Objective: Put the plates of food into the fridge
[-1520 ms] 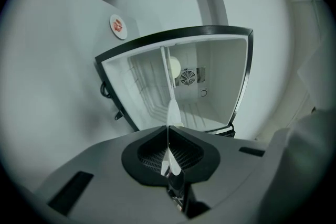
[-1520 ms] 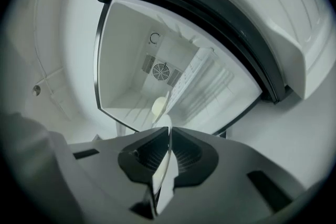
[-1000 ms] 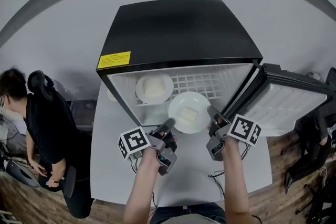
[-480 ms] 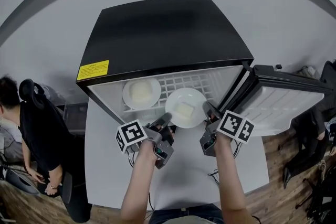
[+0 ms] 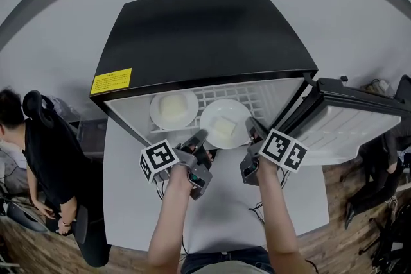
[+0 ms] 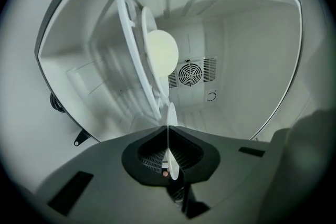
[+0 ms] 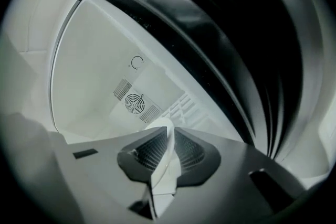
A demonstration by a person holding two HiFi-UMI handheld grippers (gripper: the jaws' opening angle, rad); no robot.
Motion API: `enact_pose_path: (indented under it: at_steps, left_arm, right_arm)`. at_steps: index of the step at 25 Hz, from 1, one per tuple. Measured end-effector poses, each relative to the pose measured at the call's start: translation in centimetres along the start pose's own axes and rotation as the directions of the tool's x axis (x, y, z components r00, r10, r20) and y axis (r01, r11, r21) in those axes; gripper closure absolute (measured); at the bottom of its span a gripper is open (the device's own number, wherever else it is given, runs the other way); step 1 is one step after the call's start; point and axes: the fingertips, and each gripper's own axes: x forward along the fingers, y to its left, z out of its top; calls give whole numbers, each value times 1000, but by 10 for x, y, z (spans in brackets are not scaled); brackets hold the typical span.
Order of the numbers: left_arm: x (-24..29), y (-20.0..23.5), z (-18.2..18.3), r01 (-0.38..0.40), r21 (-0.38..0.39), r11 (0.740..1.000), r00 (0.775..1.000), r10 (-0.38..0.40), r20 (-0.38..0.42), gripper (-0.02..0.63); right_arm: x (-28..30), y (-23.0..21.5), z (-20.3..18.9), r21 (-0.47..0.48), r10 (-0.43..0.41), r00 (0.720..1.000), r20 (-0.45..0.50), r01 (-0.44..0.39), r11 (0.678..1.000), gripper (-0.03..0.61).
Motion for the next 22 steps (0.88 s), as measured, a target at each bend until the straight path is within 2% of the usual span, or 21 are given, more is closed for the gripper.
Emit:
enact_pose_path:
  at_steps: [5, 7, 12, 15, 19, 22]
  left_arm:
    - [2, 0, 1, 8, -22, 1000, 1000, -8, 21, 597]
    - [2, 0, 2, 13, -34, 999, 999, -12, 29, 597]
    - [1, 1, 7, 17, -55, 998, 999, -14, 49, 597]
    - [1, 0, 9, 19, -57, 998, 998, -16, 54, 597]
    - [3, 0, 9, 20, -64, 998, 998, -16, 61, 597]
    - [5, -1, 9, 23, -70, 997, 998, -18, 67, 597]
  right_arm:
    - [3, 5, 3, -64, -9, 999, 33, 11, 998, 534]
    - [2, 9, 2, -54, 26, 998, 52, -23, 998, 485]
    - [-13, 10, -3, -32, 44, 996, 79, -41, 999, 480]
    - [-23, 13, -13, -24, 70, 996, 57, -68, 997, 481]
    - [-38, 17, -30, -80, 69, 997, 24, -67, 995, 482]
    - [-42, 25, -43, -76, 102, 995, -21, -104, 992, 482]
